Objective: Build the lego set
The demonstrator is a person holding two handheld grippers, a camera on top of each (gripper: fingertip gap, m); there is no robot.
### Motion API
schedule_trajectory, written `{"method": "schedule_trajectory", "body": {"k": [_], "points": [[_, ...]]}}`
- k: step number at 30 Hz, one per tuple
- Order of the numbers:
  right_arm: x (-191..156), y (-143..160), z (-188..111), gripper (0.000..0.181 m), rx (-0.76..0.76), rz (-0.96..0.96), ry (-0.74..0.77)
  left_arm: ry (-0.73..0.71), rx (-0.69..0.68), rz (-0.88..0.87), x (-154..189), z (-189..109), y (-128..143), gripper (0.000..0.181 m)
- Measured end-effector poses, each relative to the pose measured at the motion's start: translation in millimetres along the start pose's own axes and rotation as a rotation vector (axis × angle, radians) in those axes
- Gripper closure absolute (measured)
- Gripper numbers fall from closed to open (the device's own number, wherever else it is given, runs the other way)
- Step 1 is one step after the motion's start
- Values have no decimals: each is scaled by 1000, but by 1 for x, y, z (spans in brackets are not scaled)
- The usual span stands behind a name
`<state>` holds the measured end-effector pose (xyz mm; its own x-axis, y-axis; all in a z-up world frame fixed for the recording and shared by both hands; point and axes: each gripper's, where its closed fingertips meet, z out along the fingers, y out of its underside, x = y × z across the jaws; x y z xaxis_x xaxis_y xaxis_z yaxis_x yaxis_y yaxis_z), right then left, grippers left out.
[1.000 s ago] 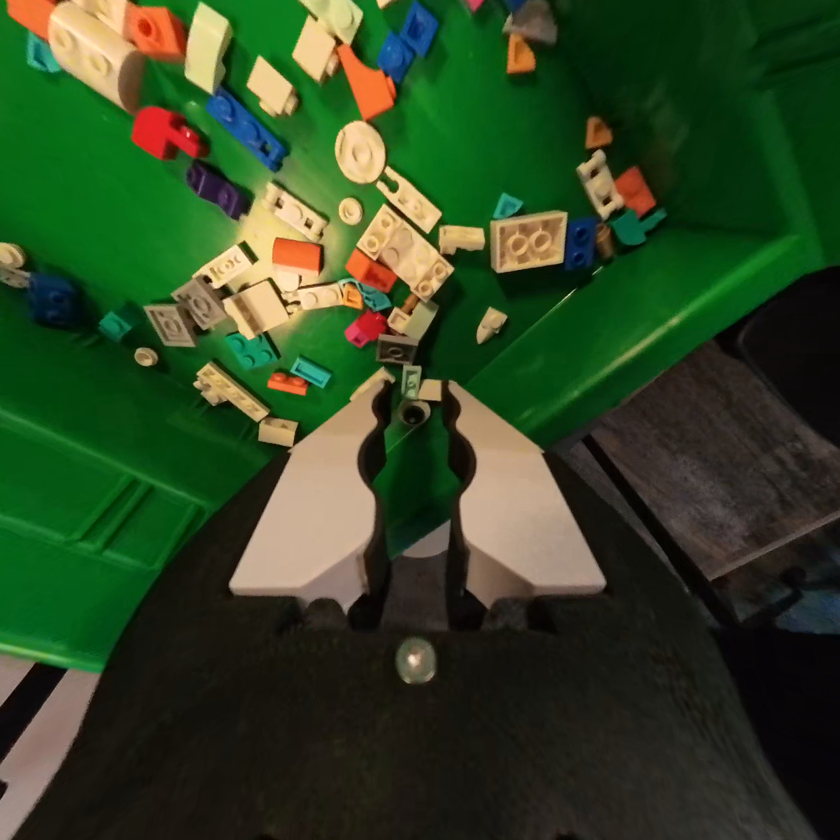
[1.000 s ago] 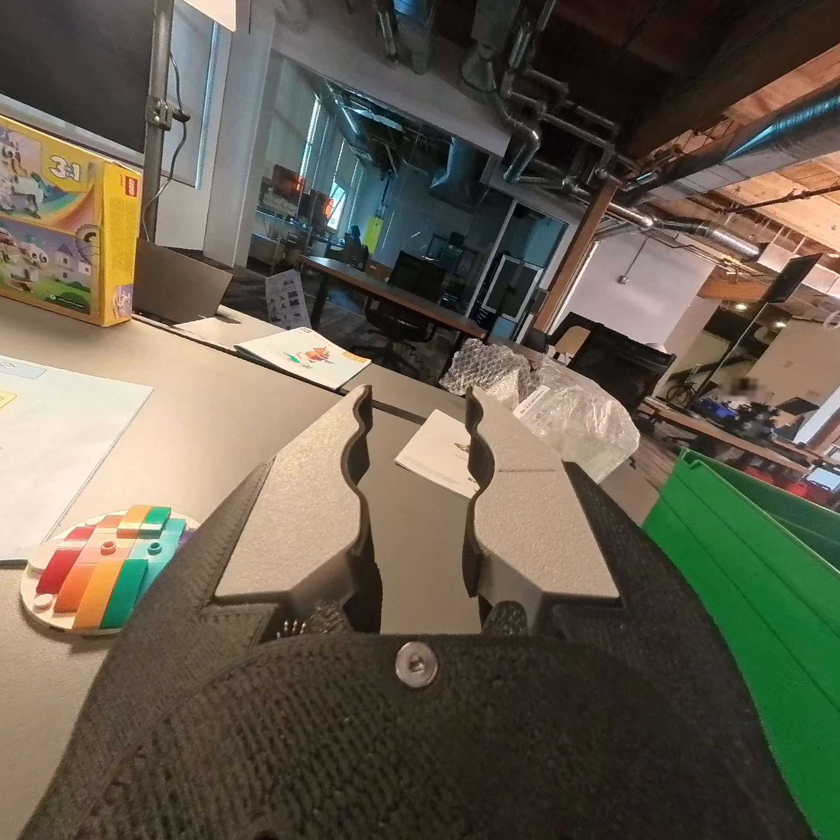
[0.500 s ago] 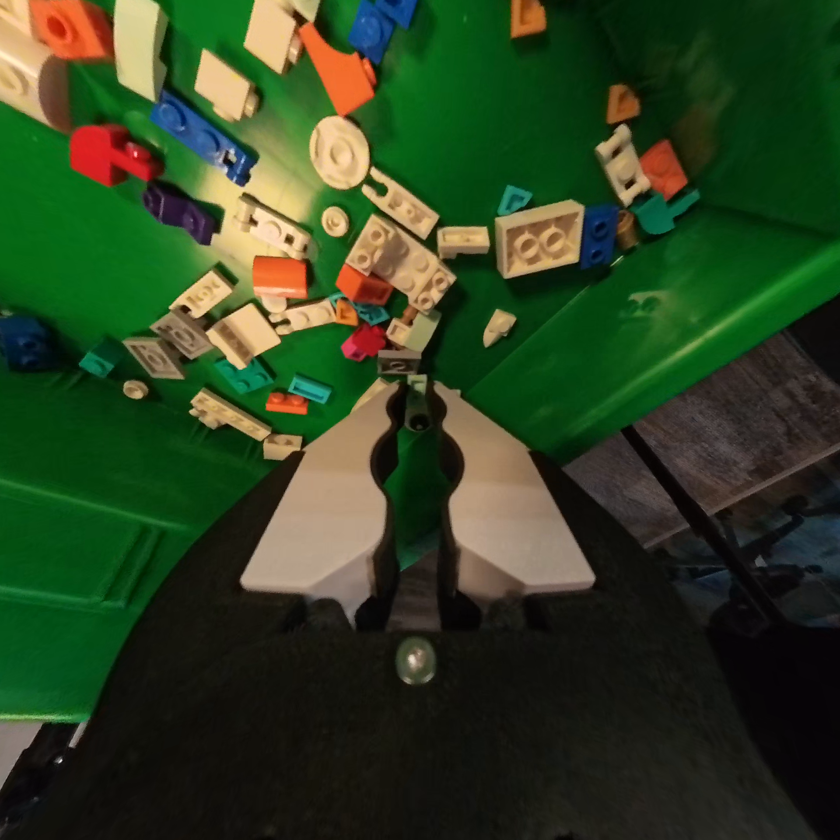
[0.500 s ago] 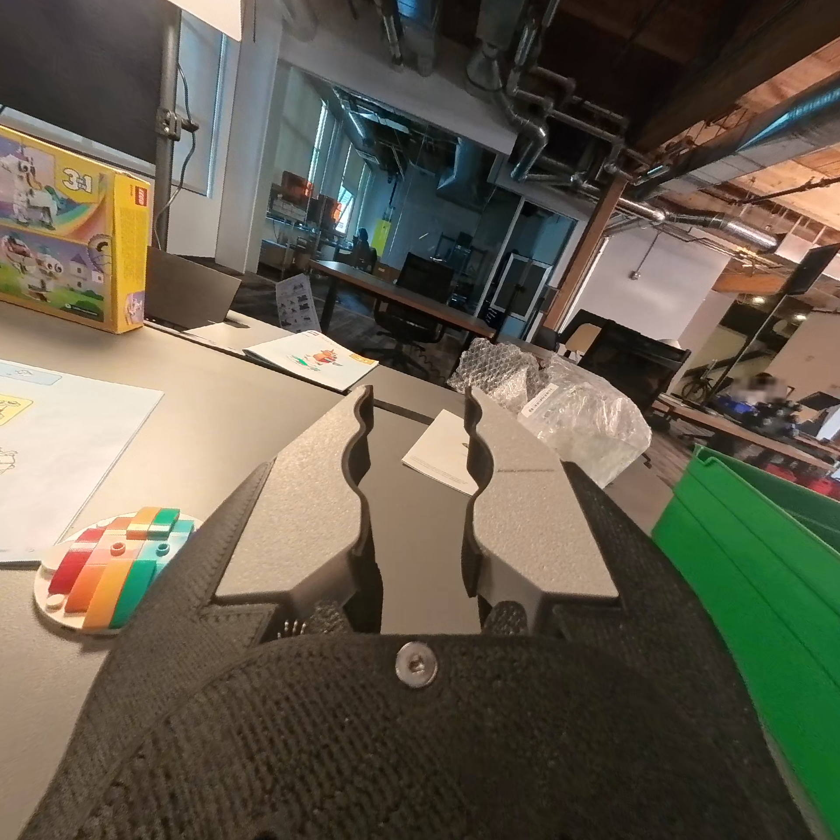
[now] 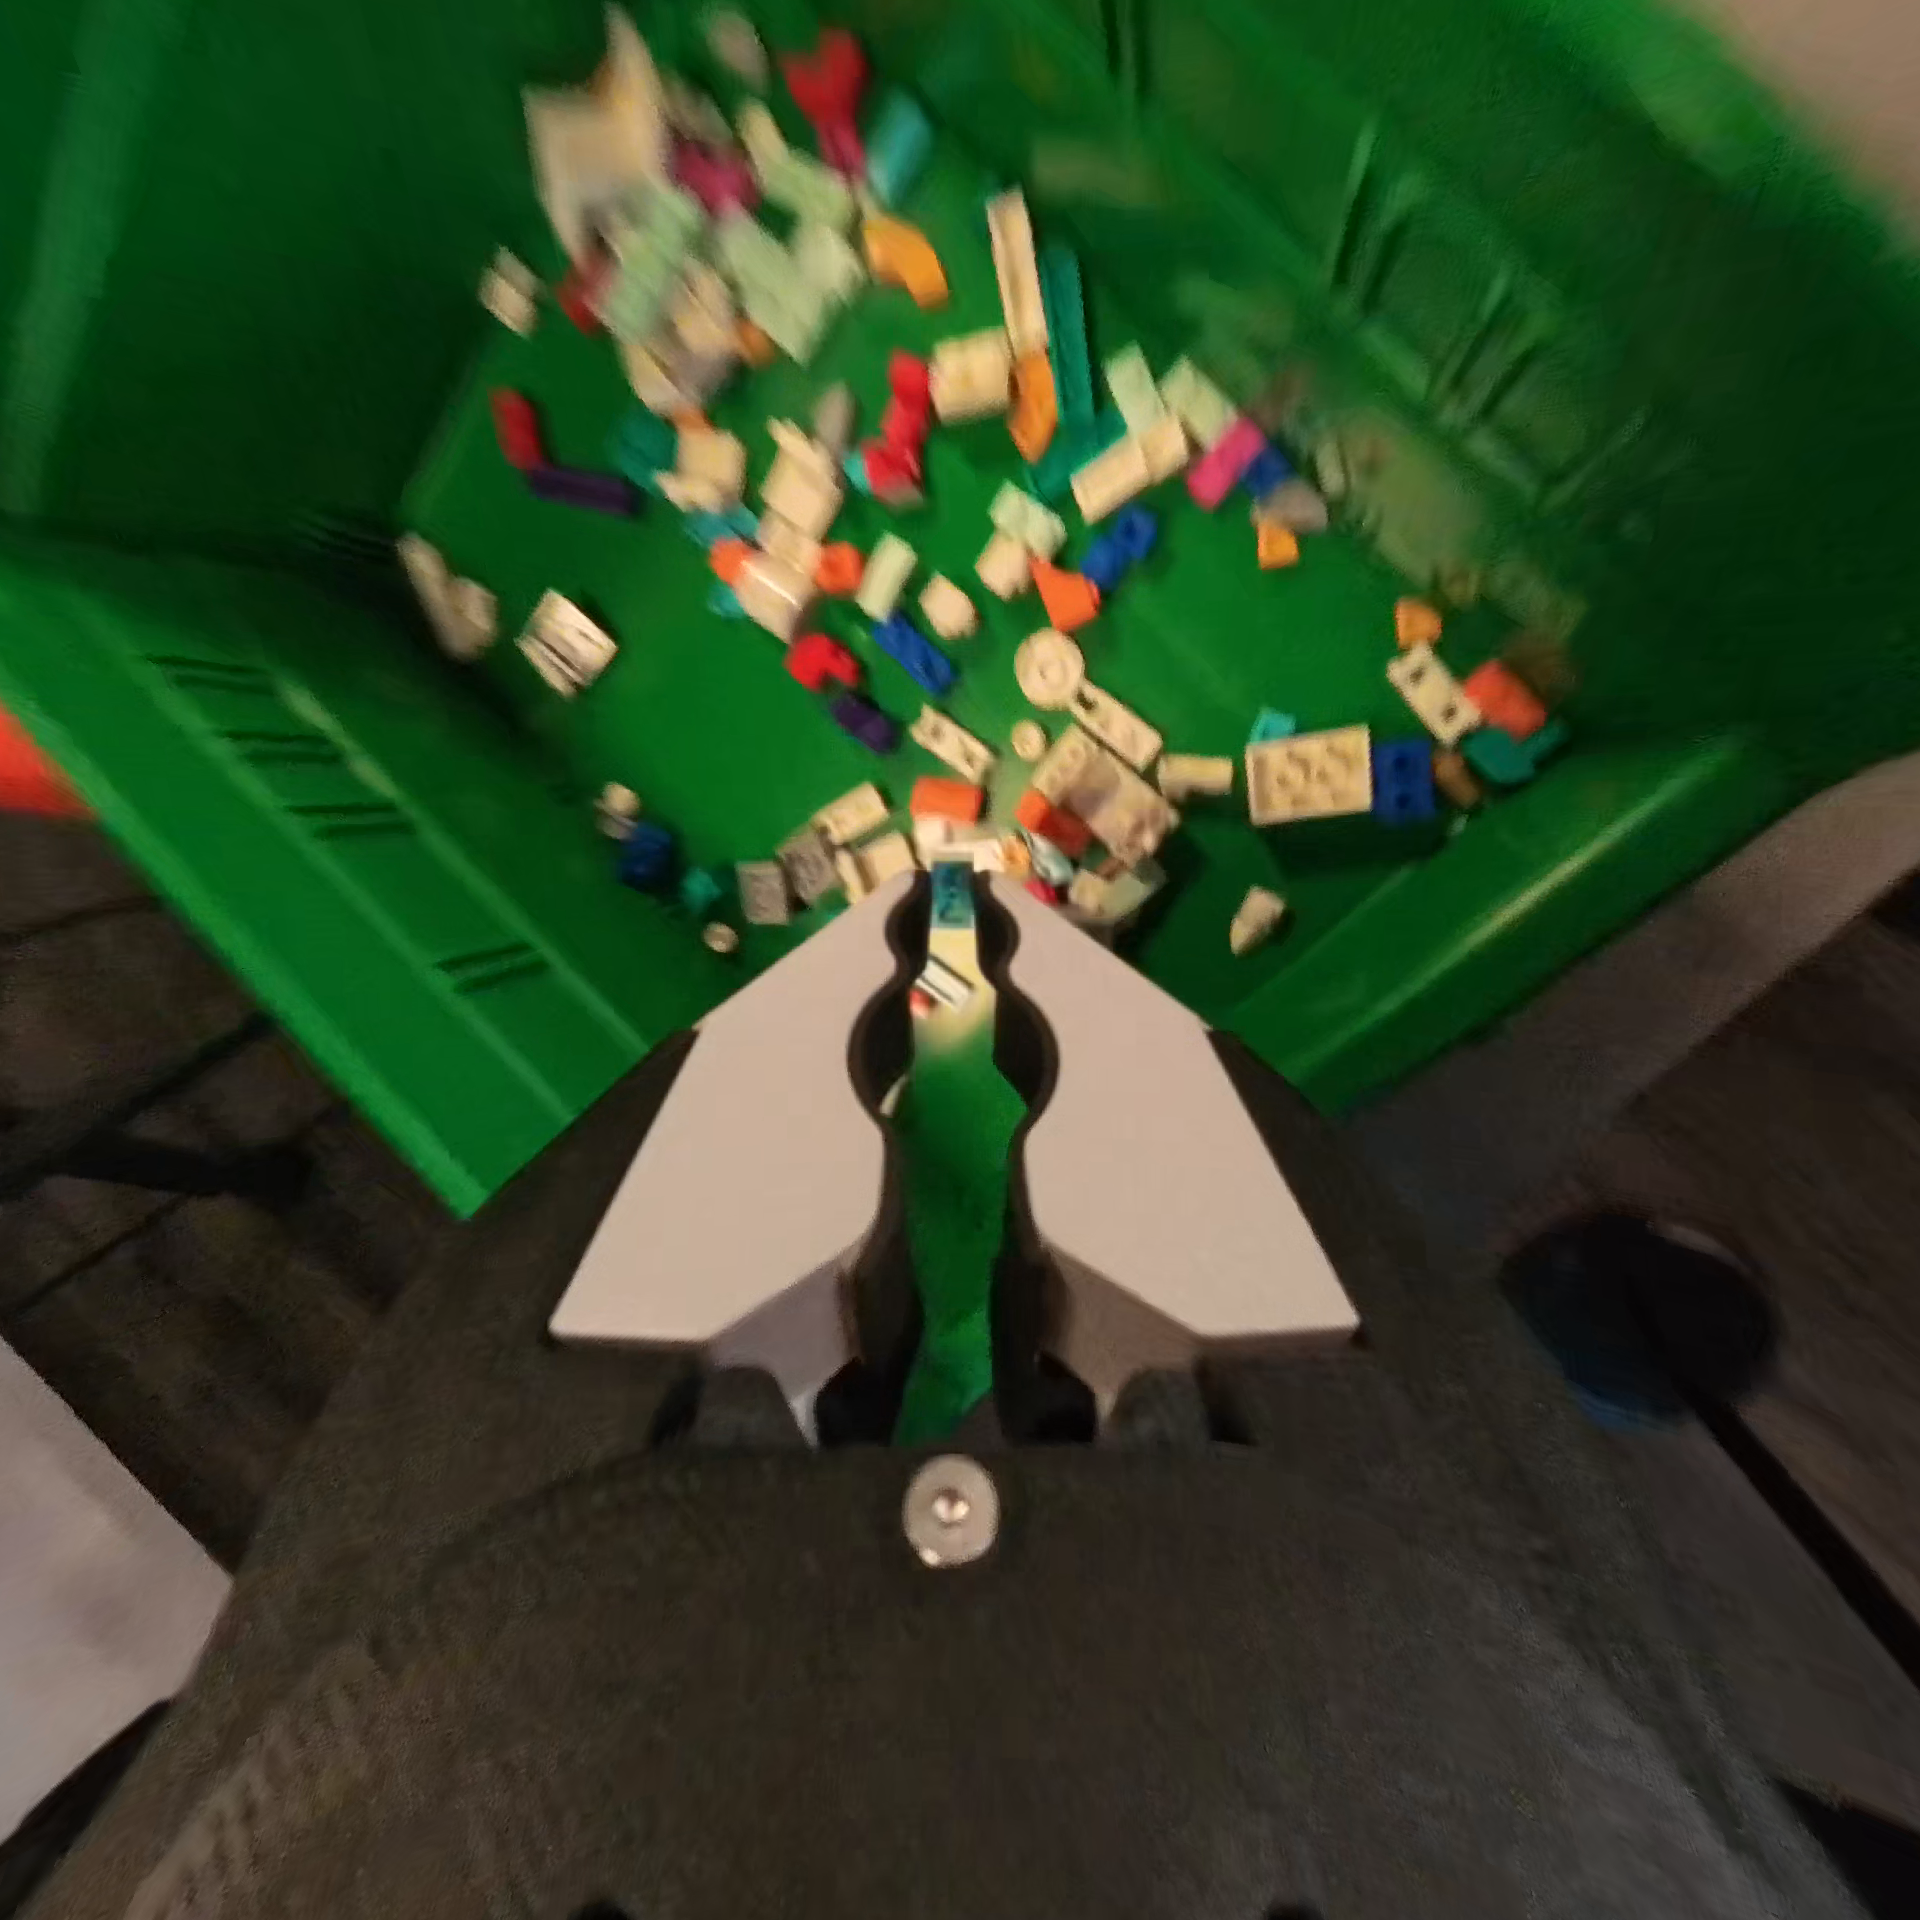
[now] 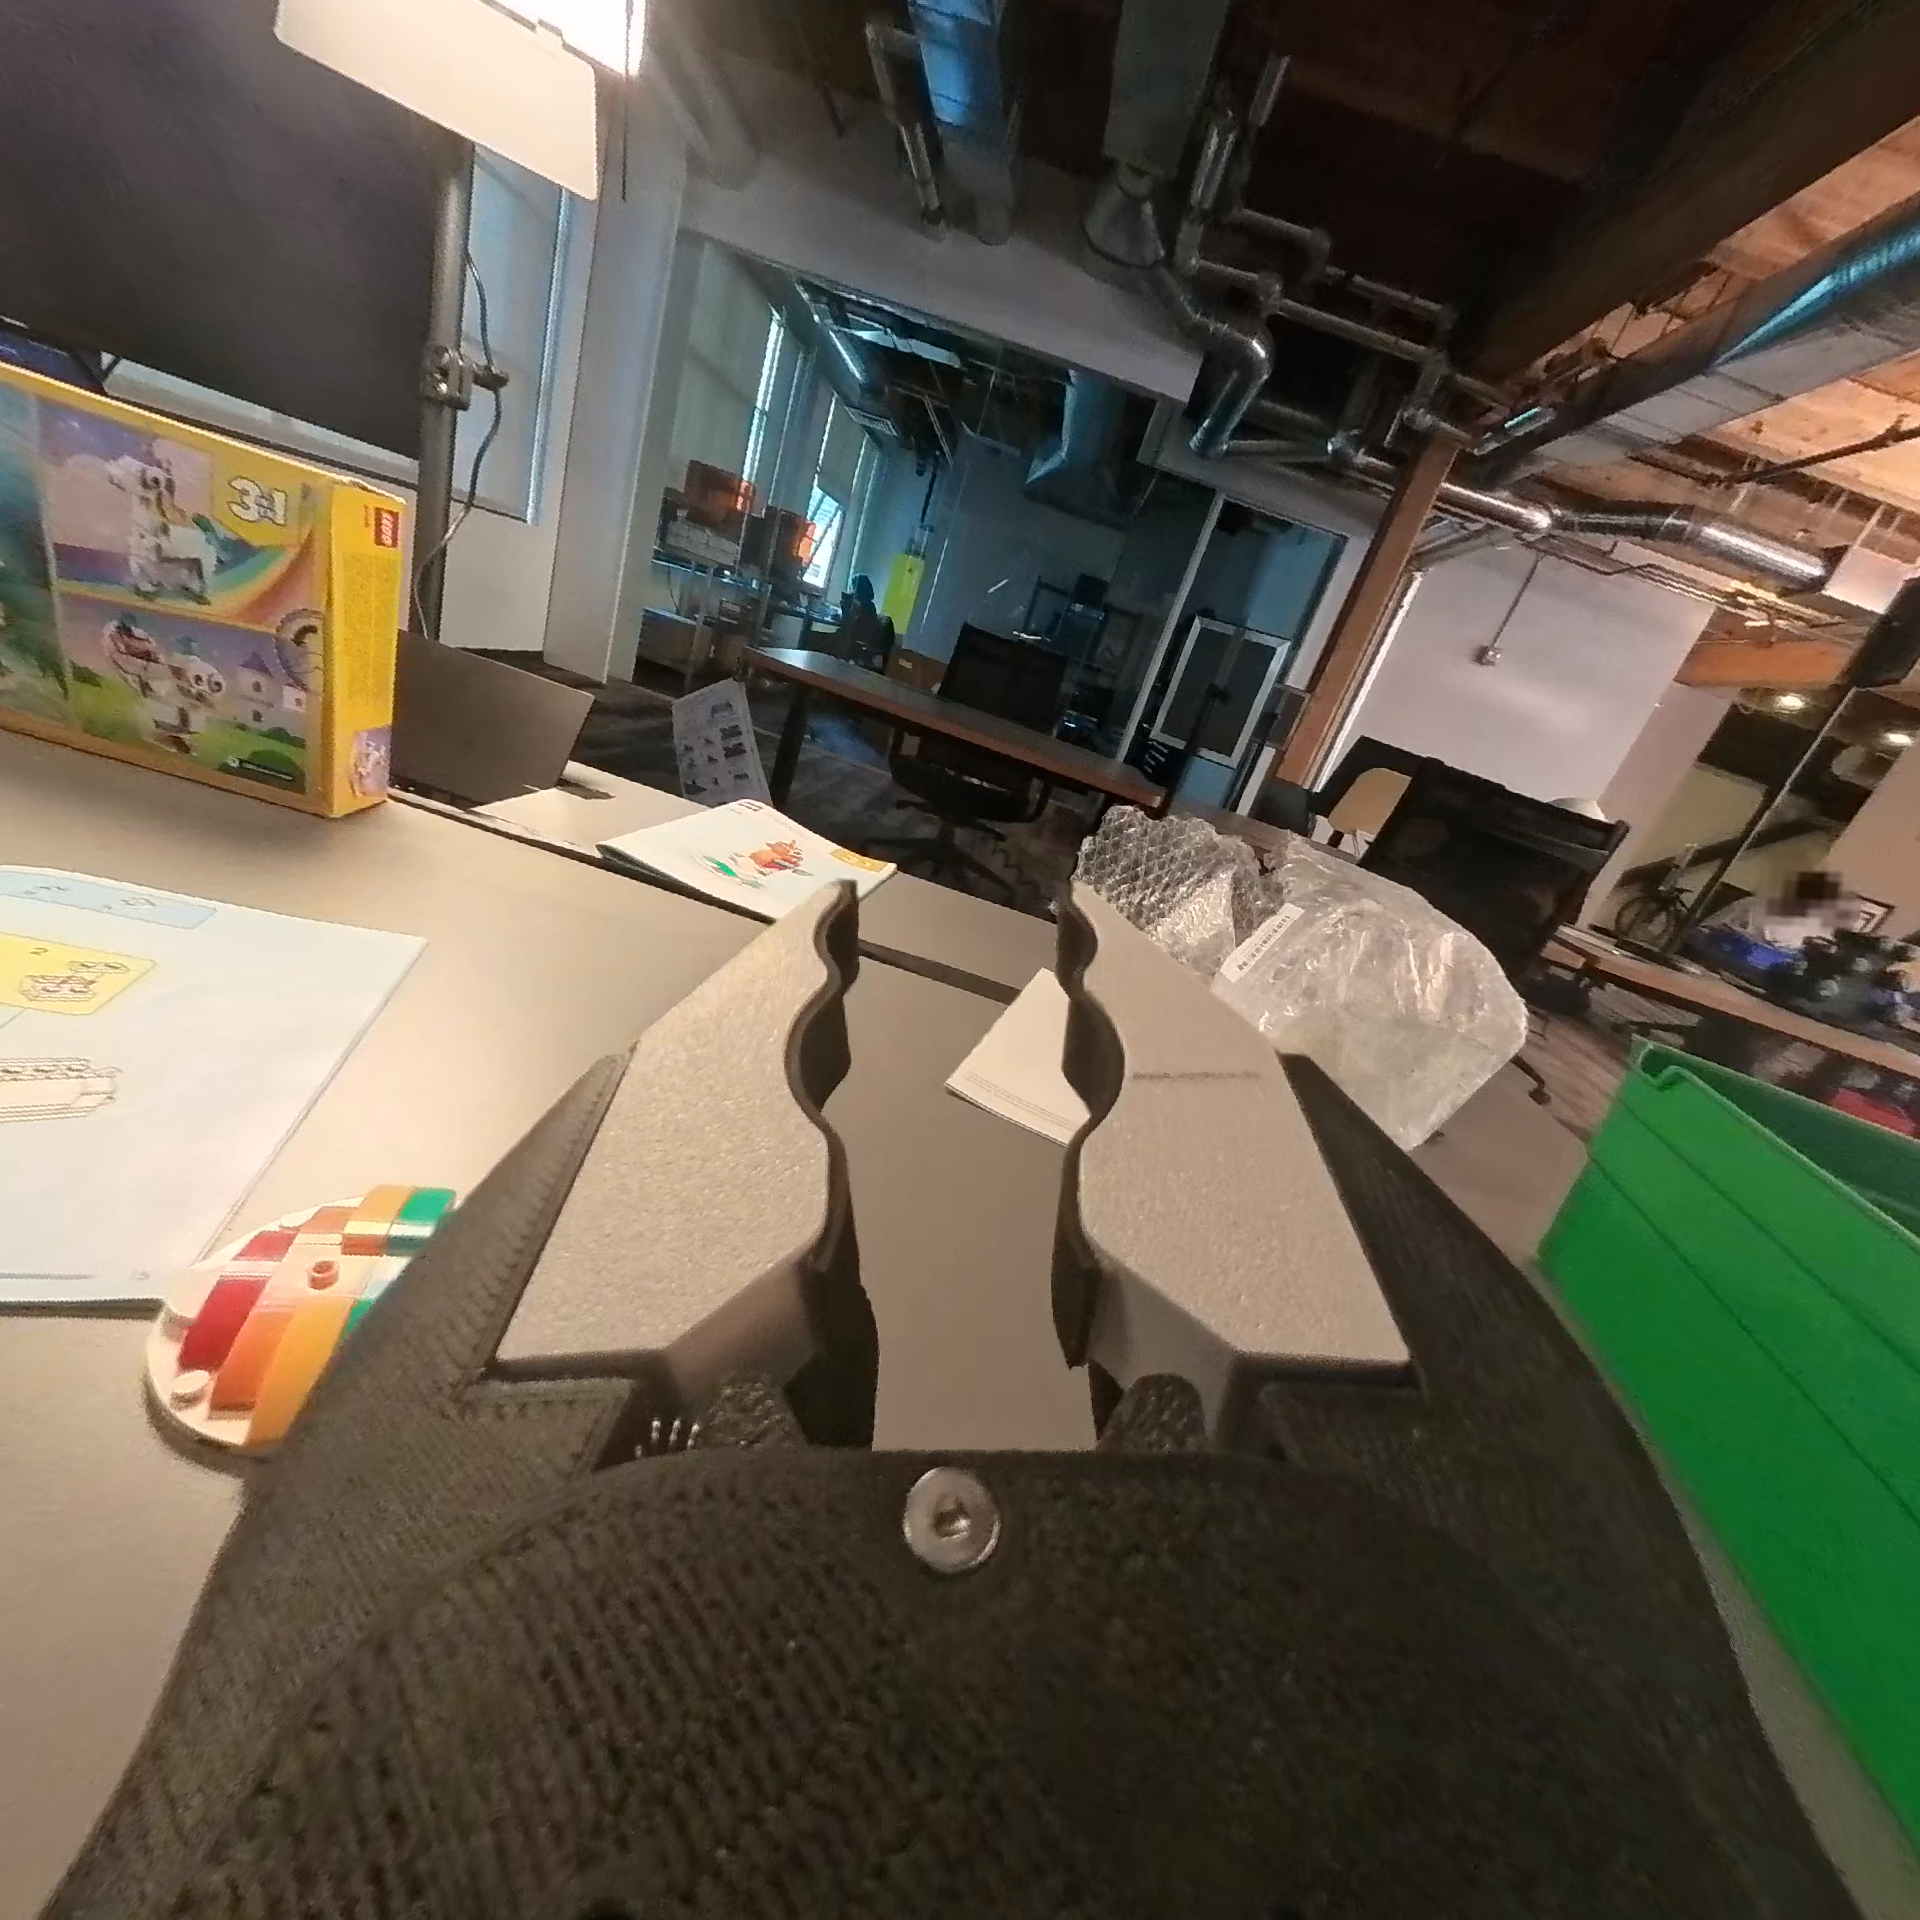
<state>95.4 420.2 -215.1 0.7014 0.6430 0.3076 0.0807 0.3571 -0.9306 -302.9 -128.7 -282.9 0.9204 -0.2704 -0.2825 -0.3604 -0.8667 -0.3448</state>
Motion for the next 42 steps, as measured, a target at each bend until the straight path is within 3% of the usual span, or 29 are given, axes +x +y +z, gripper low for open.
{"method": "schedule_trajectory", "body": {"k": [3, 8, 11, 16, 22, 25, 27, 29, 33, 42], "points": [[-3, -2, 0, 145, 17, 9, -21, -160, 157, -38, -7, -32, -39, 174], [-17, -7, 0, 148, 42, 37, -110, -280, 398, -38, 37, -81, -138, 174], [-34, -8, -1, 152, 34, 59, -212, -316, 559, 2, 64, -74, -194, 174], [-52, -19, -7, 153, 85, 96, -316, -171, 954, -7, 122, -50, -296, 174], [-86, -37, -24, 160, 105, 213, -544, -141, 1180, 57, 160, -12, -377, 174], [-128, -60, -53, 161, 105, 379, -884, -258, 1222, 161, 175, -1, -400, 174], [-152, -81, -81, 163, 84, 566, -1160, -416, 1266, 254, 181, -2, -408, 174], [-165, -99, -96, 155, 17, 781, -1339, -453, 1292, 340, 196, -3, -410, 174], [-175, -113, -105, 146, -76, 1046, -1455, -420, 1333, 370, 213, -6, -411, 174], [-202, -112, -136, 151, -168, 922, -1646, -386, 1354, 391, 222, -5, -411, 174]]}}
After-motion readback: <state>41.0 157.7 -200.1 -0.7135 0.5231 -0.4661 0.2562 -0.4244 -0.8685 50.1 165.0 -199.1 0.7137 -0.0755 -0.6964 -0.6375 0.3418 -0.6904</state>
